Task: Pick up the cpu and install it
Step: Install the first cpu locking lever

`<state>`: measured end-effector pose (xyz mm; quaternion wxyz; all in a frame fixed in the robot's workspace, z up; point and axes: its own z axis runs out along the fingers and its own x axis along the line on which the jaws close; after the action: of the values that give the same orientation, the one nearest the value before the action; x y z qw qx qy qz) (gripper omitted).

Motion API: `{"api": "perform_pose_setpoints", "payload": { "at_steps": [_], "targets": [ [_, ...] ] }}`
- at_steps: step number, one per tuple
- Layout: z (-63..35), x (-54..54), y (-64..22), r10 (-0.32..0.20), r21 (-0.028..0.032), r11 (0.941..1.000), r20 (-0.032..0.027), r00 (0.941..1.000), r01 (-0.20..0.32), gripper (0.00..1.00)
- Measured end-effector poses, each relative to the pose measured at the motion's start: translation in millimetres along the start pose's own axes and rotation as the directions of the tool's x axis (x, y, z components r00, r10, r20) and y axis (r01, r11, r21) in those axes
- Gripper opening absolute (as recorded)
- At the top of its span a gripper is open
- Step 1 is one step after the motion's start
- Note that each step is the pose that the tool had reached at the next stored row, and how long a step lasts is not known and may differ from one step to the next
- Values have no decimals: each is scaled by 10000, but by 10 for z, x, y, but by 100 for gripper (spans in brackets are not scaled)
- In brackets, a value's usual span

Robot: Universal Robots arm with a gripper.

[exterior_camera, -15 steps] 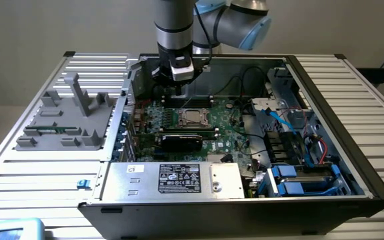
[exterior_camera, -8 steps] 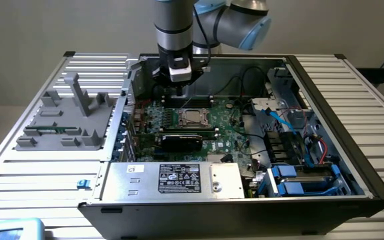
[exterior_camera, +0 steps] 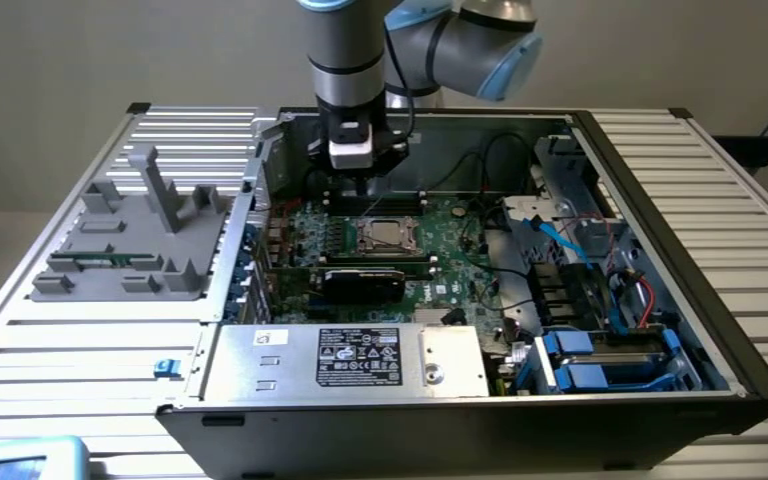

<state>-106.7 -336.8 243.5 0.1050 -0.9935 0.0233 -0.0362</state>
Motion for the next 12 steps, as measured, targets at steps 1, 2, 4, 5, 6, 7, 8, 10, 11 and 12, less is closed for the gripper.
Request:
{"api": "perform_pose_setpoints", "payload": {
  "at_steps": [1, 2, 4, 5, 6, 7, 8, 10, 11, 12],
  "targets": [
    [9, 0, 2, 155, -7, 9999, -34, 9999, -155, 11],
    [12, -2, 3, 248, -7, 9997, -53, 9997, -248, 11],
    [12, -2, 3, 257, -7, 9997, -54, 9997, -257, 11],
    [12, -2, 3, 257, -7, 9997, -55, 9997, -257, 11],
    [13, -2, 3, 258, -7, 9997, -55, 9997, -258, 11],
    [14, -3, 3, 278, -8, 9996, -63, 9996, -278, 11],
    [18, -7, 4, 342, -7, 9994, -79, 9994, -342, 11],
    [26, -13, 6, 504, -2, 9987, -113, 9987, -505, 11],
    [32, -17, 7, 588, 9, 9983, -131, 9982, -588, 11],
    [38, -21, 9, 673, 30, 9977, -145, 9976, -673, 11]
  ]
}}
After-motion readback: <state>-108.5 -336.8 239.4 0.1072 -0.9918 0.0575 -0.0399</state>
